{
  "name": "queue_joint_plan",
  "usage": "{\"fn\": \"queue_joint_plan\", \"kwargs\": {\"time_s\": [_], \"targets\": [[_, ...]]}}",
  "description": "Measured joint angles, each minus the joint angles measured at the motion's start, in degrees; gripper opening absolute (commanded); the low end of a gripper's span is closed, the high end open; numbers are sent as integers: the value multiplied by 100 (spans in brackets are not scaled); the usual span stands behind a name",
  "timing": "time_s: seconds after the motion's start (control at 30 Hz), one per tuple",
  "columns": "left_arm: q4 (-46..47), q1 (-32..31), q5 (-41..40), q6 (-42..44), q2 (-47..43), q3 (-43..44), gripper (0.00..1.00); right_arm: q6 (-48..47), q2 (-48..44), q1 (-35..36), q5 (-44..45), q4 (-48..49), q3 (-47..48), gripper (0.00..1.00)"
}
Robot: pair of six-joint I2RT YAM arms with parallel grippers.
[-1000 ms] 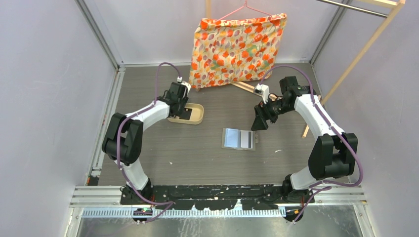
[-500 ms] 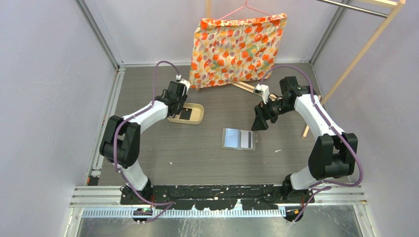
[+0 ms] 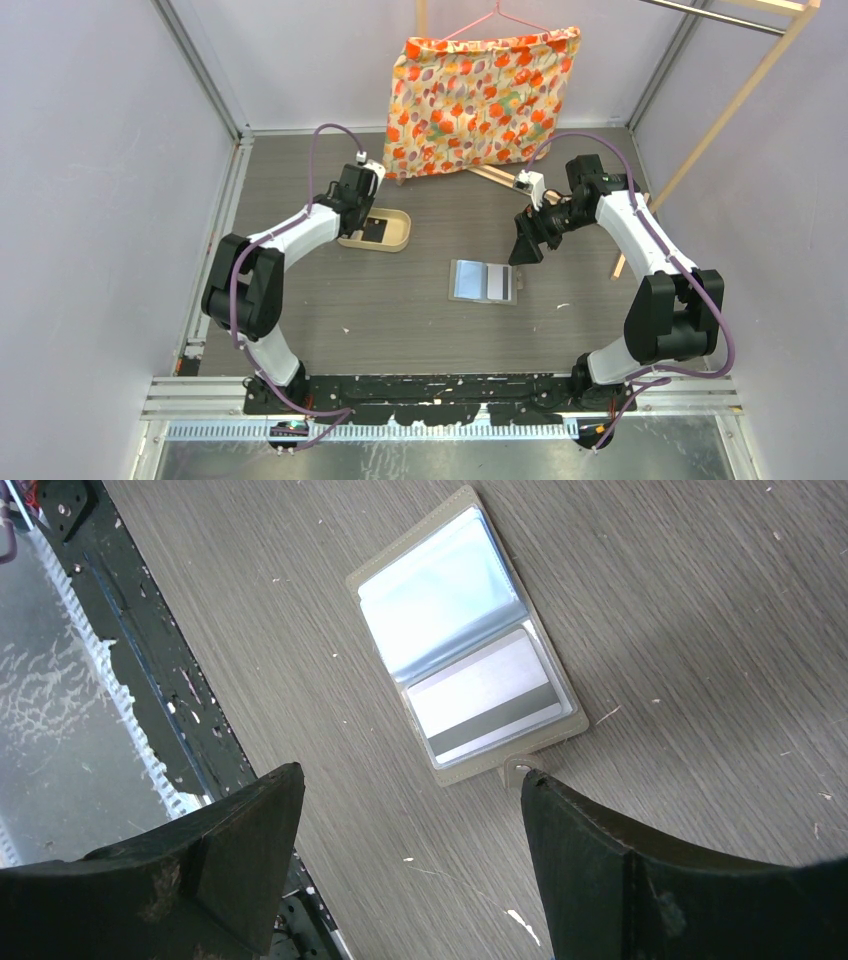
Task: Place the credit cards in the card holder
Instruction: Pick up the credit card from the storage box.
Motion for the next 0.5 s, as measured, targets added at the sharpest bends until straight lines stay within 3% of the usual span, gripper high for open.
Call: {"fn": "queue_joint_plan", "kwargs": {"time_s": [0.13, 0.5], "targets": [[0, 0, 68, -20, 0, 0, 1, -2, -2, 0, 0, -2, 0, 84], [-20, 7, 251, -44, -83, -20, 1, -4, 0, 0, 0, -2, 0, 84]]}}
